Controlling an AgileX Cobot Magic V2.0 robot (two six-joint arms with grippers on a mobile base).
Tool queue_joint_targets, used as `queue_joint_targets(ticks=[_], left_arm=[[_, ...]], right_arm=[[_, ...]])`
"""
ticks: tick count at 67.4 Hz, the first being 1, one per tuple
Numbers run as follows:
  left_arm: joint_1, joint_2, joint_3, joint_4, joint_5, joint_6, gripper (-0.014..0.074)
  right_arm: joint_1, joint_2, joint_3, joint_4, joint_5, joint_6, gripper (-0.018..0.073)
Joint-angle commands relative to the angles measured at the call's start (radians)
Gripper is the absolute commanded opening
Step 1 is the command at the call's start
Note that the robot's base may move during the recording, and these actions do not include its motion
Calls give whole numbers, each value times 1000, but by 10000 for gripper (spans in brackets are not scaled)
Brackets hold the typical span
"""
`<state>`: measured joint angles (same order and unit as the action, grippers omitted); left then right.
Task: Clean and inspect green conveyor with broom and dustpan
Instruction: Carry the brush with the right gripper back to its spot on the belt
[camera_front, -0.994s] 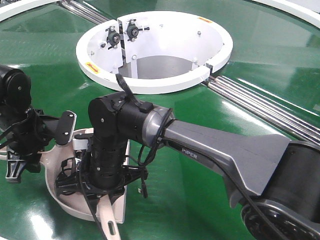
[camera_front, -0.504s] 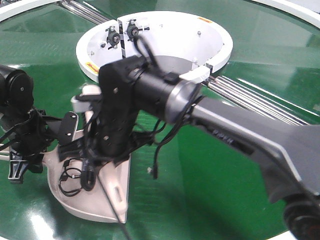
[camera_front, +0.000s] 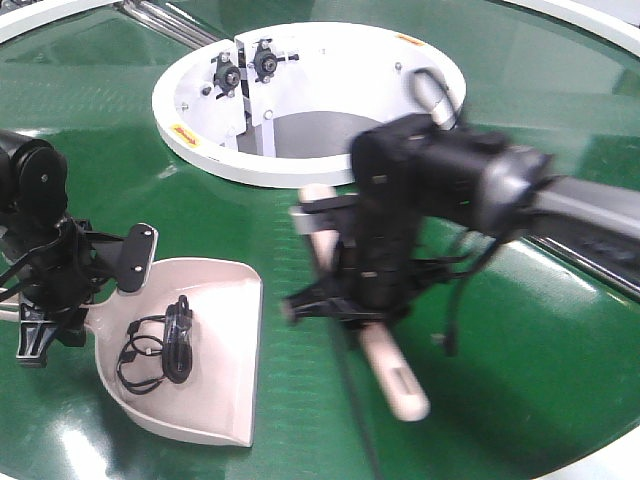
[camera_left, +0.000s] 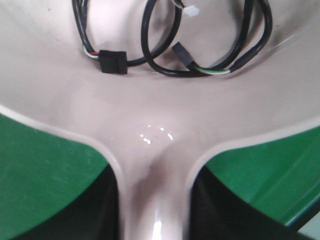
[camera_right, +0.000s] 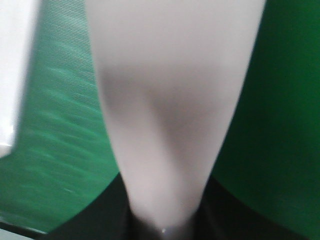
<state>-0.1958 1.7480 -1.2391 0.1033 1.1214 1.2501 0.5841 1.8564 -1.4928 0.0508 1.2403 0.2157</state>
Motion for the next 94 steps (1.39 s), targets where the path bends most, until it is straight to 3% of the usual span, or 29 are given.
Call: queue_joint_targets(ticks=[1, 20, 28, 56, 94], left_arm=[[-10, -40, -21, -27, -11, -12, -7], [-10, -40, -21, -27, -11, -12, -7], [-10, -40, -21, -27, -11, -12, -7], [-10, -40, -21, -27, -10, -12, -7], [-10, -40, -21, -27, -10, -12, -7]], right_arm=[[-70, -111, 36, -12, 31, -65, -2], [-237, -219, 141, -37, 19, -138, -2], [-237, -231, 189, -101, 10, -144, -2], [-234, -231, 378, -97, -133, -160, -2], [-234, -118, 379, -98, -103, -96, 38]])
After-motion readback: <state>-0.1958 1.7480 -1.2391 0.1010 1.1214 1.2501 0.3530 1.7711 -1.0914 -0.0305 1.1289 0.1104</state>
